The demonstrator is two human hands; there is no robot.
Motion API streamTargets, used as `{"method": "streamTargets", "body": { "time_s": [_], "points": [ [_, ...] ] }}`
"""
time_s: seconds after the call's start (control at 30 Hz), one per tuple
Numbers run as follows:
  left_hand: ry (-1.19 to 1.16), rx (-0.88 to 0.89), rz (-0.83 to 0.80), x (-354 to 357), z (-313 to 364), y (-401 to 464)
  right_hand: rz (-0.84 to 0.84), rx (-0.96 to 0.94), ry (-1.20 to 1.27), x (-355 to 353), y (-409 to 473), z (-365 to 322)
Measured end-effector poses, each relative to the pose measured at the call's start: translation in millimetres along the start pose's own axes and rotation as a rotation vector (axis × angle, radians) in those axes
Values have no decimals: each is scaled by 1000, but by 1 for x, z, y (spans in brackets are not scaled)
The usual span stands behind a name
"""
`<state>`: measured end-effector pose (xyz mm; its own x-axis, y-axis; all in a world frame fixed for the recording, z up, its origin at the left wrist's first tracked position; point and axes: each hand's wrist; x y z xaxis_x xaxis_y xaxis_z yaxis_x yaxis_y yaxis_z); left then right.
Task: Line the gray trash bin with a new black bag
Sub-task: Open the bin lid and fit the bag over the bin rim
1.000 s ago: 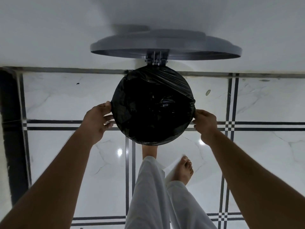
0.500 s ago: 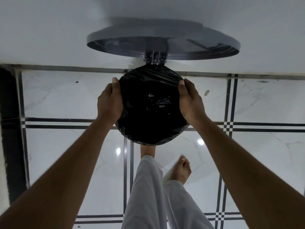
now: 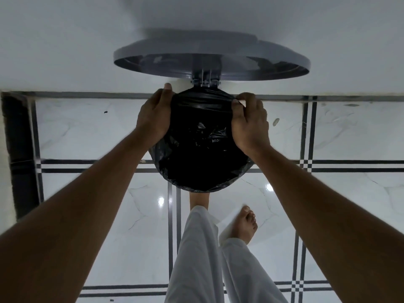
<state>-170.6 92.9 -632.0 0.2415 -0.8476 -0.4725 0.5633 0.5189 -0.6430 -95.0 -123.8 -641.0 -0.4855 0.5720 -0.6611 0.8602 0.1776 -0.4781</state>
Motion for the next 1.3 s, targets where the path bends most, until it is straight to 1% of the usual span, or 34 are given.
{"method": "streamTargets", "body": {
  "time_s": [0.07,0.17,0.23,0.3,0.33,0.4,0.43,0.53,0.6,0.67,0.7,0.77,0.83,0.93,0.97,1.03,1.1,1.17,1.23,1.3],
  "points": [
    [89,18,-40,4,0,1,-53,-8,-59,2,0,3],
    [173,-29,-81,4,0,12,-127,71,-104,0,13,2],
    [136,-32,-62,1,1,20,-90,41,-93,-2,16,0],
    [51,13,-4,1,-2,22,5,-31,-42,-1,12,1],
    [21,34,2,2,-3,21,20,-65,-36,-1,9,2],
    [30,47,-38,5,-6,16,-24,-106,-66,1,5,2],
    [57,36,-57,6,-6,14,-56,-96,-82,1,5,1],
    [110,-26,-92,2,0,19,-125,25,-103,-3,15,-5],
    [109,-29,-60,-1,6,26,-96,46,-74,-6,20,-8],
    [56,28,-18,1,7,28,-3,-18,-41,-7,18,-8],
    [42,41,-25,2,7,27,1,-43,-58,-7,16,-9],
    [59,24,-80,6,4,27,-82,-27,-96,-6,14,-12],
    [69,-14,-90,8,2,29,-123,25,-115,-4,17,-15],
    [148,-29,-67,4,1,27,-55,54,-36,-4,14,-17],
    [167,-18,-30,2,-3,23,-22,55,1,-3,10,-16],
    [70,-68,45,-2,-14,6,-2,69,33,-5,-4,-12],
    [-33,-165,132,-6,-29,-17,20,86,47,-8,-25,-7],
    [-67,-228,209,-12,-43,-43,88,115,70,-15,-49,-5],
    [-13,-179,241,-18,-46,-76,148,131,129,-27,-76,-8],
    [54,-11,185,-23,-46,-107,181,56,186,-41,-102,-16]
  ]
}}
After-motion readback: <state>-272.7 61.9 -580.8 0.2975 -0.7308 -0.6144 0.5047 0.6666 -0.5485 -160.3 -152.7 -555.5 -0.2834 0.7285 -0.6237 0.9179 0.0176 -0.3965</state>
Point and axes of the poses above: each hand's wrist, its own y-axis towards the middle knuckle, its own x-axis out of the palm, z = x × y
